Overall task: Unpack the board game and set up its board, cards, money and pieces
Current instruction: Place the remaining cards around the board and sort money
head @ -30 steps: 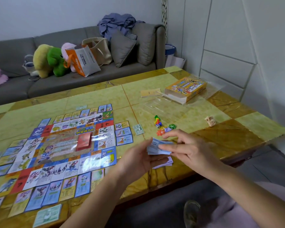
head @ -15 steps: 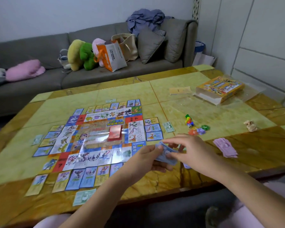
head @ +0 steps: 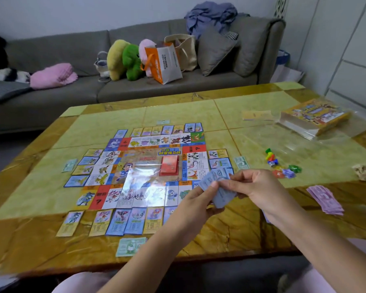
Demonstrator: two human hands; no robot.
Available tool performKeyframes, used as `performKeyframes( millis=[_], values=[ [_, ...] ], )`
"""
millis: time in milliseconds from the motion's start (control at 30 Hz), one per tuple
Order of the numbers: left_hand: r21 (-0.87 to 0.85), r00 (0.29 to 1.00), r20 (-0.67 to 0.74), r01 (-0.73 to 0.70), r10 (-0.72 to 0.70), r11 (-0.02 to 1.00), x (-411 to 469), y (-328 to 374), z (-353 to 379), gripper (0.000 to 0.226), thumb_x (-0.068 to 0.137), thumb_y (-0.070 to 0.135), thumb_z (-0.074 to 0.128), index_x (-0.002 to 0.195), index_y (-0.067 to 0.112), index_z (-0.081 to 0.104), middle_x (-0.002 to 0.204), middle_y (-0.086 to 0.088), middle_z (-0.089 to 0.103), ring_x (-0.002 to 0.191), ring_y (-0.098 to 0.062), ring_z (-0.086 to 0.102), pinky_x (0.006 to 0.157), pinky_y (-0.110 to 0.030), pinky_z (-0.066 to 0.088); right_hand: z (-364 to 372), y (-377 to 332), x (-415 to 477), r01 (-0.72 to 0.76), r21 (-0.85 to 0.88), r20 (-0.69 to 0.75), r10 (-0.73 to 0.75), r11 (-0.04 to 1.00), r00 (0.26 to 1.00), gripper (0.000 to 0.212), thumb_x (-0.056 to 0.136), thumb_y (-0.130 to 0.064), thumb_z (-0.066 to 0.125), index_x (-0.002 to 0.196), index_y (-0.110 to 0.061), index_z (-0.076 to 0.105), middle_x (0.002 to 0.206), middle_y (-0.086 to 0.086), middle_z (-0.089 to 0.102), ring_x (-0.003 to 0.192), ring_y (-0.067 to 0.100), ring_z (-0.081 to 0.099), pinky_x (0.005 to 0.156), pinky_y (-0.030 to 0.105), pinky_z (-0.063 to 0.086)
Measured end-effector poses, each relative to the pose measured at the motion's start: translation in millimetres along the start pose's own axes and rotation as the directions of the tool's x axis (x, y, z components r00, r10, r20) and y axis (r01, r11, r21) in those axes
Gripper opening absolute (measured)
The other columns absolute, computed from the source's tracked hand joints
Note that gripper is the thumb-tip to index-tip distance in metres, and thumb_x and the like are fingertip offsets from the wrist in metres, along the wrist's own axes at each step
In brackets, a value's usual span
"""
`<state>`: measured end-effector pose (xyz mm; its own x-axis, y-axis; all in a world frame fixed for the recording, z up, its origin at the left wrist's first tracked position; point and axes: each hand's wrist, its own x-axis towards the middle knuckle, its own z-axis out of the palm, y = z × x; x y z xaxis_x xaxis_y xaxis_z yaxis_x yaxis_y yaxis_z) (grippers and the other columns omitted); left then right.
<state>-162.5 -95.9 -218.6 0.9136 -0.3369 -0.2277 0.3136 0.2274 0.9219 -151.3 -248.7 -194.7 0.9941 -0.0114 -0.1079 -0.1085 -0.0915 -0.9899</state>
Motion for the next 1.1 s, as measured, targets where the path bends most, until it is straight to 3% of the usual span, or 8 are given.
performKeyframes(
  millis=[133, 233, 333, 433, 533, 633, 900, 1100],
  values=[
    [-0.125, 1.000, 0.011, -0.010, 0.012, 0.992, -3, 0, -5, 0.030, 0.090, 0.025, 0.050, 0.111, 0.009, 0.063, 0.116, -0.016, 0.067, 0.110, -0.027, 0.064, 0.085, -0.033, 0.055, 5, 5, -4, 0.028, -0.129, -0.001, -0.028, 0.991, 1.000, 0.015, 0.067, -0.027, 0.080, 0.067, -0.013, 0.074, 0.063, -0.002, 0.070, 0.054, 0.001, 0.060, 0.052, 0.013, 0.045],
    [-0.115, 1.000, -0.009, -0.021, 0.020, 0.993, -3, -1, -9, 0.025, 0.097, 0.018, 0.046, 0.111, 0.005, 0.062, 0.113, -0.017, 0.068, 0.106, -0.029, 0.065, 0.082, -0.033, 0.057, 6, 8, -5, 0.064, -0.245, 0.002, -0.066, 0.967, 0.998, 0.015, 0.069, -0.028, 0.081, 0.064, -0.017, 0.073, 0.061, -0.006, 0.070, 0.054, -0.002, 0.060, 0.051, 0.012, 0.043],
    [-0.035, 0.999, -0.033, -0.022, 0.021, 0.999, -2, 1, -13, 0.021, 0.097, 0.016, 0.049, 0.107, 0.005, 0.064, 0.102, -0.011, 0.072, 0.095, -0.024, 0.070, 0.074, -0.030, 0.058, 6, 8, -2, 0.120, -0.408, 0.005, -0.129, 0.905, 0.992, 0.024, 0.065, -0.032, 0.084, 0.059, -0.018, 0.066, 0.054, -0.009, 0.063, 0.049, -0.003, 0.053, 0.047, 0.011, 0.038],
    [0.154, 0.998, -0.056, 0.003, 0.006, 0.988, -2, 11, -23, 0.014, 0.095, 0.016, 0.055, 0.099, 0.007, 0.064, 0.092, -0.009, 0.071, 0.080, -0.019, 0.071, 0.066, -0.028, 0.059, 9, -1, 2, 0.157, -0.497, 0.058, -0.148, 0.853, 0.987, 0.026, 0.063, -0.038, 0.084, 0.072, -0.021, 0.066, 0.067, -0.009, 0.065, 0.053, -0.004, 0.052, 0.051, 0.011, 0.039],
    [0.261, 1.000, -0.019, 0.011, -0.006, 0.965, -5, 28, -38, 0.007, 0.091, 0.012, 0.061, 0.093, 0.009, 0.066, 0.082, -0.005, 0.072, 0.070, -0.015, 0.070, 0.059, -0.026, 0.058, 17, -18, 7, 0.193, -0.390, 0.178, -0.132, 0.900, 0.975, 0.021, 0.069, -0.026, 0.083, 0.085, -0.021, 0.070, 0.076, -0.004, 0.068, 0.052, -0.002, 0.053, 0.052, 0.012, 0.042],
    [0.316, 1.000, -0.027, 0.005, 0.003, 0.949, -10, 45, -54, 0.005, 0.088, 0.012, 0.064, 0.091, 0.013, 0.067, 0.081, -0.003, 0.073, 0.073, -0.017, 0.071, 0.058, -0.025, 0.058, 30, -26, 15, 0.197, -0.346, 0.245, -0.114, 0.917, 0.963, 0.018, 0.072, -0.015, 0.081, 0.087, -0.017, 0.072, 0.064, -0.001, 0.064, 0.048, 0.002, 0.053, 0.050, 0.013, 0.043],
    [0.338, 0.996, -0.082, 0.046, -0.020, 0.940, -17, 54, -71, 0.005, 0.087, 0.015, 0.065, 0.091, 0.012, 0.066, 0.078, -0.001, 0.074, 0.072, -0.016, 0.071, 0.060, -0.023, 0.057, 50, -17, 20, 0.115, -0.292, 0.236, -0.044, 0.949, 0.971, 0.019, 0.071, -0.018, 0.082, 0.084, -0.024, 0.070, 0.062, -0.003, 0.066, 0.045, 0.002, 0.053, 0.047, 0.011, 0.039],
    [0.287, 0.992, -0.115, 0.074, -0.042, 0.955, -15, 53, -70, 0.006, 0.089, 0.014, 0.063, 0.088, 0.010, 0.067, 0.078, -0.003, 0.074, 0.073, -0.017, 0.071, 0.062, -0.023, 0.058, 47, -5, 22, 0.023, -0.204, 0.181, 0.015, 0.979, 0.983, 0.013, 0.073, -0.015, 0.079, 0.081, -0.012, 0.070, 0.049, -0.009, 0.062, 0.043, -0.002, 0.051, 0.046, 0.012, 0.040]
  ],
)
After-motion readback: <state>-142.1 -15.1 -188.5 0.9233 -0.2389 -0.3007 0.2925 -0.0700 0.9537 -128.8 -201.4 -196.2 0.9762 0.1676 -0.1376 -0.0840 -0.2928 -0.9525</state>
